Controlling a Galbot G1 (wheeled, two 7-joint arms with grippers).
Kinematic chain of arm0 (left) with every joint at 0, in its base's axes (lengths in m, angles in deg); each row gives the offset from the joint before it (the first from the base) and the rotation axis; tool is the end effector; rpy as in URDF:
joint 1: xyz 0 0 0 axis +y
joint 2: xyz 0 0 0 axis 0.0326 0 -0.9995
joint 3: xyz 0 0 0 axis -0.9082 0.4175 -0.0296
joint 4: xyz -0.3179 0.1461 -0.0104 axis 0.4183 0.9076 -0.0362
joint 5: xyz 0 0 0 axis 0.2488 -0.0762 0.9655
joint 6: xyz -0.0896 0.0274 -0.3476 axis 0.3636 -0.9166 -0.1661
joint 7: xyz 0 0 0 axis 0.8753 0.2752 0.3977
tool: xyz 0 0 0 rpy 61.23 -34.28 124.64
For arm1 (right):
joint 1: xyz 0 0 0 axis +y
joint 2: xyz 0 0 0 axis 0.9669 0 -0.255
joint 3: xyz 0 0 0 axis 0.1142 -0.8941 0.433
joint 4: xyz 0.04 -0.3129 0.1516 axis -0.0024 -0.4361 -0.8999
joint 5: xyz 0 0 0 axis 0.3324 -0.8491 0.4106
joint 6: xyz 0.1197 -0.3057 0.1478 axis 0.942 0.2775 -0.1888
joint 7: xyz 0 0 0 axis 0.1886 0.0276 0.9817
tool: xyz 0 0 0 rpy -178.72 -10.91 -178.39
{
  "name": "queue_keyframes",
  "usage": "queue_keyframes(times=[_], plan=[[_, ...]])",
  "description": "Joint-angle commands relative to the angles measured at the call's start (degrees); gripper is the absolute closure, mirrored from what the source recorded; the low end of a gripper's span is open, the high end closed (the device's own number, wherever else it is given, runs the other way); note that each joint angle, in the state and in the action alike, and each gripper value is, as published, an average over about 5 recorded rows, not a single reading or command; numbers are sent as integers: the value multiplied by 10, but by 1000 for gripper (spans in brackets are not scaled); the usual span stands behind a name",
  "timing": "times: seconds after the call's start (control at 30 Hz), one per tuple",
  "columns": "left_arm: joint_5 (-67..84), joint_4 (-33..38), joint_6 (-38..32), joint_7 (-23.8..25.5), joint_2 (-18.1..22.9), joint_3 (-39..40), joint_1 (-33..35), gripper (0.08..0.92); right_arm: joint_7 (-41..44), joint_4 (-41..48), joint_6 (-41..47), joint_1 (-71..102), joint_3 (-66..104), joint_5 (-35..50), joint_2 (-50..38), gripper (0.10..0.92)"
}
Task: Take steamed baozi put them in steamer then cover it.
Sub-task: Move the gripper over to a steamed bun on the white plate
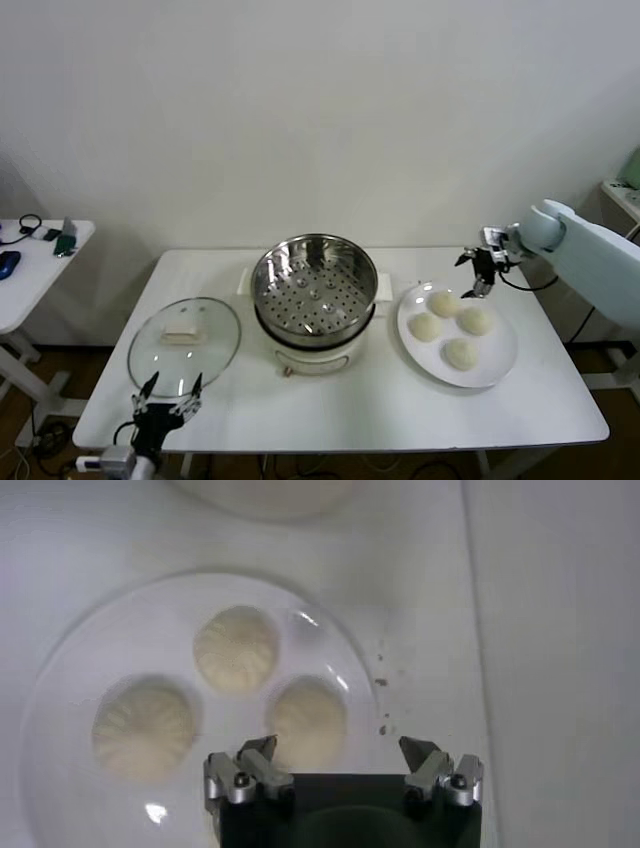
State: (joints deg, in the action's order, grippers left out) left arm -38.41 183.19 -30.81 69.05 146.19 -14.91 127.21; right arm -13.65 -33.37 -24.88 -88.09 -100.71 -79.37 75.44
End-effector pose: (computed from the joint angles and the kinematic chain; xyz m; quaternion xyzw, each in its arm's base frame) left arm 0.1465 0.1060 -0.3659 0.0117 -0.9862 -0.0272 0.1628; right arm 0.5990 -0.1988 -0.1680 0.4844 -0.5963 0.5037 0.3951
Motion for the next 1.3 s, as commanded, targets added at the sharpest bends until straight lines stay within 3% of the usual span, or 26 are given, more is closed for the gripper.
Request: queue_keyframes(times=[0.03, 0.8, 1.3], plan=[[0, -2, -1, 0, -2, -1, 1, 177, 43, 106, -12, -26, -62, 3, 73, 203], [0, -10, -4, 1, 0, 3, -2, 177, 18, 213, -43, 56, 45, -130, 155, 204], [1, -13, -10, -1, 0, 3, 1, 177, 7, 233, -65, 61, 79, -155, 172, 341]])
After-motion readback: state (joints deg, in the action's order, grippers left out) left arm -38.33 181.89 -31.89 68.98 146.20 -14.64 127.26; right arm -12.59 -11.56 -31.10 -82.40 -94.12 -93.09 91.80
